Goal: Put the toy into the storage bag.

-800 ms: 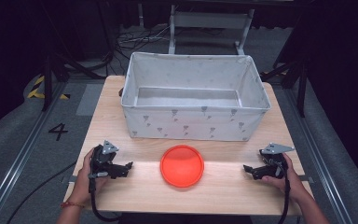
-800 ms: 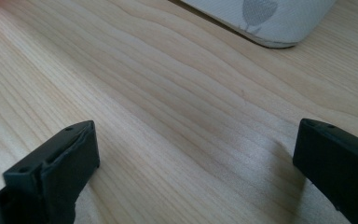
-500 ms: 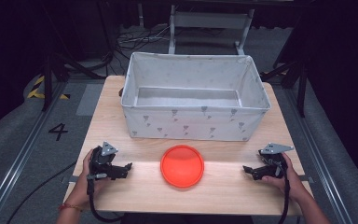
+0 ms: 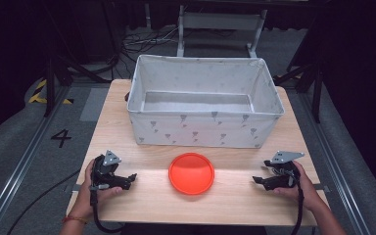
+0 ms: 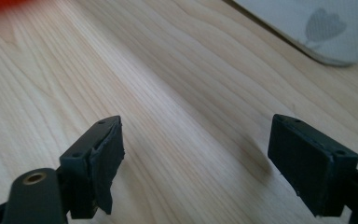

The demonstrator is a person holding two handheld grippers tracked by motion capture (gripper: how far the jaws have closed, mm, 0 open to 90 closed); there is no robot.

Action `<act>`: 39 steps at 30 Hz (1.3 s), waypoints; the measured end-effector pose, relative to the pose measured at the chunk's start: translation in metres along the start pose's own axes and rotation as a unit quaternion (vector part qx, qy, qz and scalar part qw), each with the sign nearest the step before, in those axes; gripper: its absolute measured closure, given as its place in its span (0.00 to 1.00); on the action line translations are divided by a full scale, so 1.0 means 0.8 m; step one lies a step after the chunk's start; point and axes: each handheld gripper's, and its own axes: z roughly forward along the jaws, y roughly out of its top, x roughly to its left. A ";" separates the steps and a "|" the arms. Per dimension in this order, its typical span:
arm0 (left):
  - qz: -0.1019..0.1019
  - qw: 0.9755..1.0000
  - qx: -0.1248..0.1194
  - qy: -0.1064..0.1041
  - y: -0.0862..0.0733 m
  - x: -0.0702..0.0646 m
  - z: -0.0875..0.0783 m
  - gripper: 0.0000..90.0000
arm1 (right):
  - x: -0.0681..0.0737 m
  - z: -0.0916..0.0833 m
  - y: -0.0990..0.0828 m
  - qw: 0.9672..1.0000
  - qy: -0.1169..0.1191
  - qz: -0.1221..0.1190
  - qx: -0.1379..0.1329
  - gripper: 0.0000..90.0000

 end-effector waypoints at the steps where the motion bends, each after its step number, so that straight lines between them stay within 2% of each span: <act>1: 0.001 1.000 0.000 0.001 0.000 0.000 0.000 0.00 | 0.003 -0.001 0.004 1.000 0.004 -0.002 -0.002 0.22; 7: 0.001 1.000 0.001 0.000 0.000 0.000 0.000 0.00 | 0.020 -0.002 0.031 0.999 0.023 -0.010 -0.027 0.26; 9: 0.000 1.000 0.001 0.000 0.000 0.000 0.000 0.00 | 0.027 0.000 0.042 0.998 0.044 -0.011 -0.036 0.25; 12: 0.000 1.000 0.000 0.000 0.000 0.000 0.000 0.00 | 0.036 0.005 0.054 0.997 0.057 -0.016 -0.039 0.25; 18: 0.000 1.000 0.000 0.001 0.000 0.000 0.000 0.00 | 0.071 0.035 0.095 0.993 0.101 -0.047 -0.040 0.23; 23: 0.000 1.000 0.000 0.002 0.000 0.000 0.000 0.00 | 0.085 0.073 0.122 0.991 0.121 -0.057 -0.026 0.23; 24: 0.000 1.000 -0.001 0.001 0.000 0.000 0.000 0.00 | 0.086 0.080 0.125 0.990 0.129 -0.056 -0.025 0.23; 27: 0.000 1.000 0.001 0.001 -0.001 -0.001 -0.001 0.01 | 0.092 0.097 0.133 0.990 0.130 -0.058 -0.015 0.21; 29: -0.001 1.000 0.001 0.001 -0.001 -0.001 -0.001 0.01 | 0.097 0.108 0.137 0.990 0.118 -0.071 -0.005 0.21; 31: 0.000 1.000 0.001 0.001 -0.001 -0.001 -0.001 0.01 | 0.097 0.117 0.139 0.990 0.126 -0.060 0.001 0.20; 33: 0.000 1.000 0.001 0.001 -0.001 -0.001 -0.001 0.01 | 0.097 0.125 0.139 0.991 0.124 -0.058 0.007 0.19; 34: 0.000 1.000 0.001 0.001 -0.001 -0.001 -0.001 0.01 | 0.097 0.127 0.138 0.990 0.127 -0.055 0.012 0.17; 37: 0.000 1.000 0.001 0.001 -0.001 -0.001 -0.001 0.01 | 0.098 0.127 0.137 0.988 0.146 -0.046 0.005 0.18; 39: 0.001 1.000 0.000 0.001 -0.001 0.000 -0.001 0.01 | 0.100 0.128 0.136 0.988 0.146 -0.051 0.002 0.17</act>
